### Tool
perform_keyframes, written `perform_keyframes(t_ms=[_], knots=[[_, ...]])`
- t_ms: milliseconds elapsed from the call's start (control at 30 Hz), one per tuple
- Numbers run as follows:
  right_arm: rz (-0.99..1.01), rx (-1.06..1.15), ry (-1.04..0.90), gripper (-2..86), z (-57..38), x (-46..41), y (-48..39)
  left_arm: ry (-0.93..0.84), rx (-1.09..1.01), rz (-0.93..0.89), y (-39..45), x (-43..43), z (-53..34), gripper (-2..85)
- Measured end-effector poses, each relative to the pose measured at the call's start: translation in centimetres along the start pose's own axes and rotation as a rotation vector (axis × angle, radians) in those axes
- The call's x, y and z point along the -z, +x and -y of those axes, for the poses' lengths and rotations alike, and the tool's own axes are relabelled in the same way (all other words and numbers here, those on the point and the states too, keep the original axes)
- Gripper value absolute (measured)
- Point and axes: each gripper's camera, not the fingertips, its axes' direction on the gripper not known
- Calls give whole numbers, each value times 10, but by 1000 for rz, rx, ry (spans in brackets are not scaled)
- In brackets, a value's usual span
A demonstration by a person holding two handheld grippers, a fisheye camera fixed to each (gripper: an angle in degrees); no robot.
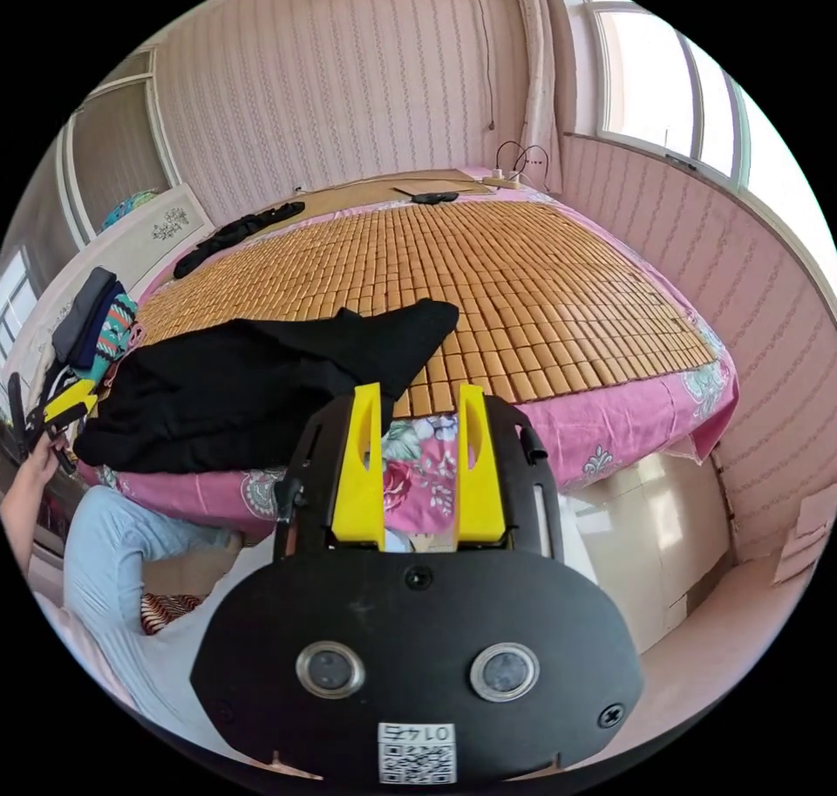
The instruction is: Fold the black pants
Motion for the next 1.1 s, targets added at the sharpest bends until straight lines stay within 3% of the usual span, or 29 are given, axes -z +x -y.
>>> perform_keyframes(t_ms=[133, 233, 400, 533, 667, 733, 833, 933, 1100], knots=[[37, 86, -121, 122, 35, -45, -1, -77, -22, 37, -38, -61, 50, 103], [129, 131, -220, 31, 51, -66, -4, -162, -63, 71, -66, -114, 84, 97], [124, 179, -142, -2, 80, -31, 0, -317, -35, 27, -100, -197, 114, 110], [33, 307, -46, -5, 135, 21, -4, -355, -114, 98, -95, -238, 124, 110], [18, 373, -148, -6, 205, 16, -4, -354, -140, 80, -90, -258, 125, 70], [-11, 407, -226, -5, 235, -6, -6, -367, -173, 30, -87, -267, 129, 6], [-56, 400, -307, 2, 286, -50, -4, -317, -217, 149, -86, -267, 137, -5], [-85, 327, -275, 28, 321, -81, 4, -264, -95, 175, -107, -263, 147, -3], [-9, 226, -363, 59, 294, -112, 27, -289, -37, 133, -126, -260, 141, 35]])
